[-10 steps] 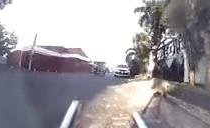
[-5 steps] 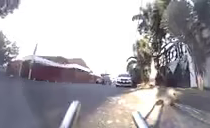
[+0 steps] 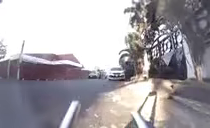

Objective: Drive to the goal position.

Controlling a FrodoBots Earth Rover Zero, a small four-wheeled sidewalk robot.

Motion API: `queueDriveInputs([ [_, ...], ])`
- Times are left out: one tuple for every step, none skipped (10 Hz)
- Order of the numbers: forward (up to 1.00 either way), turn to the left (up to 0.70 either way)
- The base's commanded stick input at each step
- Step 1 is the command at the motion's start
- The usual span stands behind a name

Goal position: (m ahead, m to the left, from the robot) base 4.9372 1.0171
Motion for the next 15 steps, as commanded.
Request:
queueDriveInputs([
  [0.70,0.00],
  [0.70,0.00],
  [0.70,0.00],
  [0.70,0.00],
  [0.70,0.00],
  [0.70,0.00],
  [0.70,0.00],
  [0.73,0.00],
  [0.85,0.00],
  [0.85,0.00],
  [0.85,0.00],
  [0.85,0.00],
  [0.85,0.00],
  [0.85,0.00],
  [0.85,0.00],
])
